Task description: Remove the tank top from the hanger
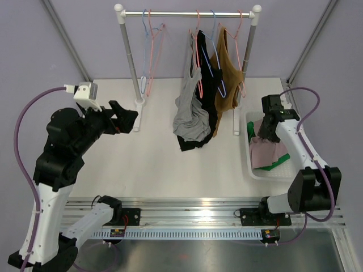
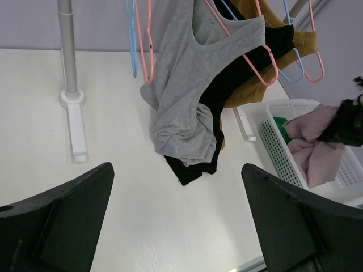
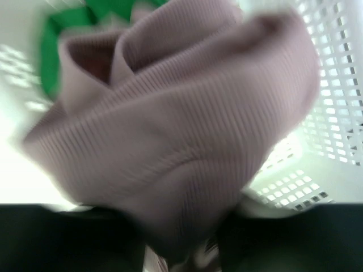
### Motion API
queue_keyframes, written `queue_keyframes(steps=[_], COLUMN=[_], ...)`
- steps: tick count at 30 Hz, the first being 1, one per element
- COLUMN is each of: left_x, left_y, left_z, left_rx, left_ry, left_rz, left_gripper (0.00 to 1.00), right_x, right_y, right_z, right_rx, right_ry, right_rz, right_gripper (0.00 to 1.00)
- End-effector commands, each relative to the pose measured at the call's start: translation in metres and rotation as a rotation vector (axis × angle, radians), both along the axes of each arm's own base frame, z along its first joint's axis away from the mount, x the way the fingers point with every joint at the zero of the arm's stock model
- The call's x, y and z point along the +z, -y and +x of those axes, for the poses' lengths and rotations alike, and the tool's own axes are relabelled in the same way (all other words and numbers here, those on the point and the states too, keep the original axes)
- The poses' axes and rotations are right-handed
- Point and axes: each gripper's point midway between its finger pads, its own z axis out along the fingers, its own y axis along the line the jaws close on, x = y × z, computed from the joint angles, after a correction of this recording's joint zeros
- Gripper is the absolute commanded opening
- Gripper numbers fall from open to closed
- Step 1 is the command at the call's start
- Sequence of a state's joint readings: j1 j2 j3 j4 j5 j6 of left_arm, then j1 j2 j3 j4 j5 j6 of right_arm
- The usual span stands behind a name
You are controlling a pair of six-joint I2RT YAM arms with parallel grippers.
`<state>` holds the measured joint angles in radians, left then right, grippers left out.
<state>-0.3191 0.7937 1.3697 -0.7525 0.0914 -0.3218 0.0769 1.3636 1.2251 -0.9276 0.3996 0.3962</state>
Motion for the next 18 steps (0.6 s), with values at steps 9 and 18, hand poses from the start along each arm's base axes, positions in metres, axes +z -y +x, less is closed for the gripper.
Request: queue_keyframes(steps=[9,18], left_x=[0.049,0.051], left_y=[0.036,0.096], left_z=[0.038,0.094], left_rx=[-0.036,-0.061], left_ry=[0.003,-0.011], left_rz=[-0.003,0.048], left_gripper=[0.99,0.99], right_x=[0.032,0.143], right_y=[0.019,-0.062], right_z=[-0.001,-0.033], right_rx=[-0.135,0.286], right_ry=[0.122,0.553], right_rz=[-0.02,0.317], right_gripper=[1.0,0.99])
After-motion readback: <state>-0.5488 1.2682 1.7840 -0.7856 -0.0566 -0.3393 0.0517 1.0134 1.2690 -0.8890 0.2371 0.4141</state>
